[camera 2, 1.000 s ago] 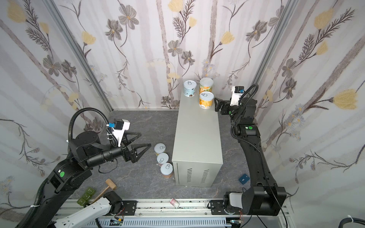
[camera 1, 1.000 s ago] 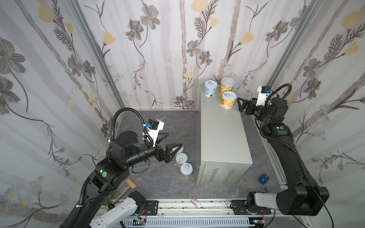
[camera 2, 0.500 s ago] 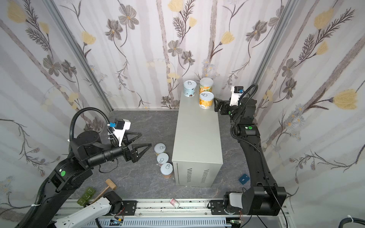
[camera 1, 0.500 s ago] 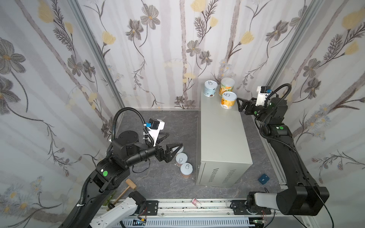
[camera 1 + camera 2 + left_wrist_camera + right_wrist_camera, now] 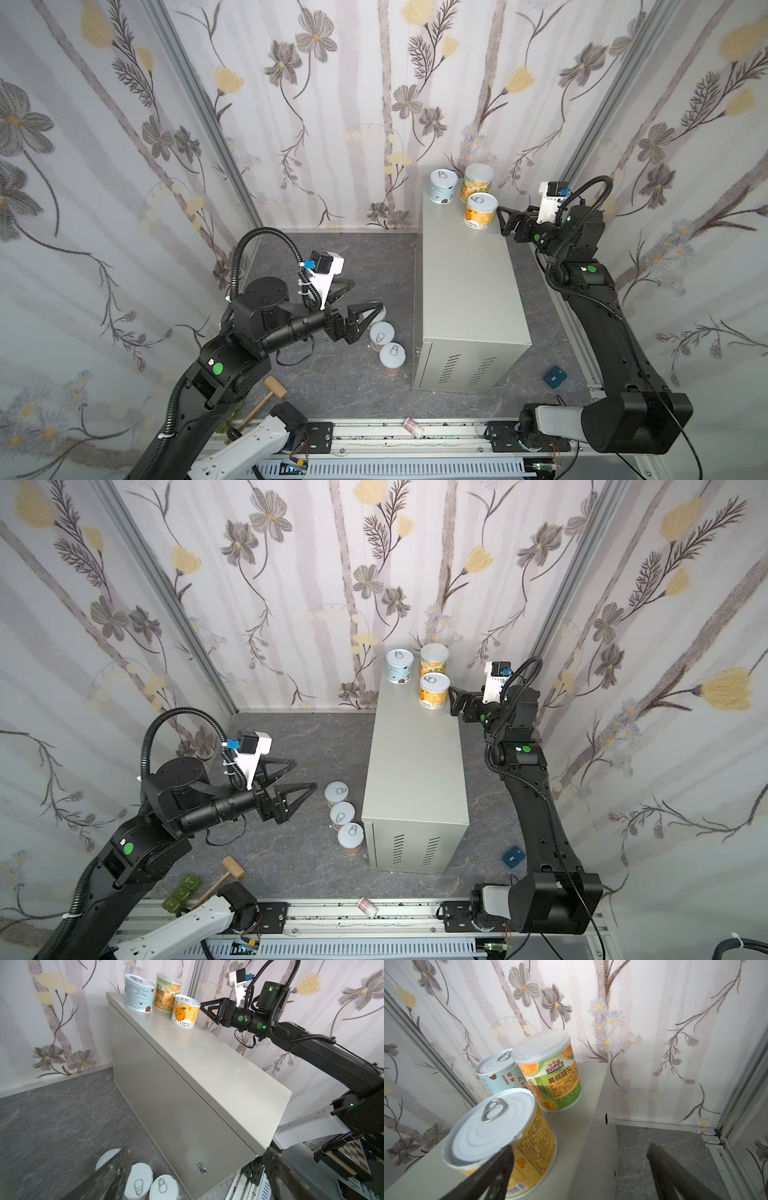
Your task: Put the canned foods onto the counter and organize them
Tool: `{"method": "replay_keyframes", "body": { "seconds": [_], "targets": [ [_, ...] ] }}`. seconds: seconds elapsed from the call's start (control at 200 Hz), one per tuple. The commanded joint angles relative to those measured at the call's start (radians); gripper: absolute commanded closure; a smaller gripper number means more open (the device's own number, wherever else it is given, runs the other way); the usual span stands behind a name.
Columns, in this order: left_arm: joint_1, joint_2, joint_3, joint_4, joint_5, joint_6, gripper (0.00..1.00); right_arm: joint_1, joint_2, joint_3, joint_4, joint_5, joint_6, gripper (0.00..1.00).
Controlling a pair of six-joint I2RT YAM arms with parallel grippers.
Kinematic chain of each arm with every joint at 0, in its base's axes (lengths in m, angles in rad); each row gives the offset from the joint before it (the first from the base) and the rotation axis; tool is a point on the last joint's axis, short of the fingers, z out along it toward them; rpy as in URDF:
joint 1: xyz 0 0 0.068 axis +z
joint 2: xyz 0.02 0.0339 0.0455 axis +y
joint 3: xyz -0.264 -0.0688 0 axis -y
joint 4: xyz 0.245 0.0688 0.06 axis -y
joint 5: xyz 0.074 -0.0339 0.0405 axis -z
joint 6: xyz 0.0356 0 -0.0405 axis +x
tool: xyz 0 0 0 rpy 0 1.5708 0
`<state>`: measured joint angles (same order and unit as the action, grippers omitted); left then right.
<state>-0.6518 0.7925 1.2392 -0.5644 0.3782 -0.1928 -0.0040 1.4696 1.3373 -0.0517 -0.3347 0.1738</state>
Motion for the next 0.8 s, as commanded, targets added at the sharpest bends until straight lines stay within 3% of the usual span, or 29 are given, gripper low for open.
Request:
{"method": "replay_keyframes", "body": {
  "seconds": [0.0, 0.21, 0.799],
  "targets": [
    [0.001, -0.001, -0.001, 0.027, 0.004, -0.008, 0.00, -0.001, 0.001, -0.001, -0.002, 0.000, -0.002, 0.00],
    [0.001, -0.006, -0.001, 0.024, 0.000, -0.007, 0.00, -0.020, 0.001, 0.004, -0.006, 0.032, 0.003, 0.00],
    [0.001, -0.007, -0.004, 0.022, -0.004, -0.008, 0.00, 0.001, 0.039, 0.036, 0.000, -0.033, 0.006, 0.00]
  ]
}}
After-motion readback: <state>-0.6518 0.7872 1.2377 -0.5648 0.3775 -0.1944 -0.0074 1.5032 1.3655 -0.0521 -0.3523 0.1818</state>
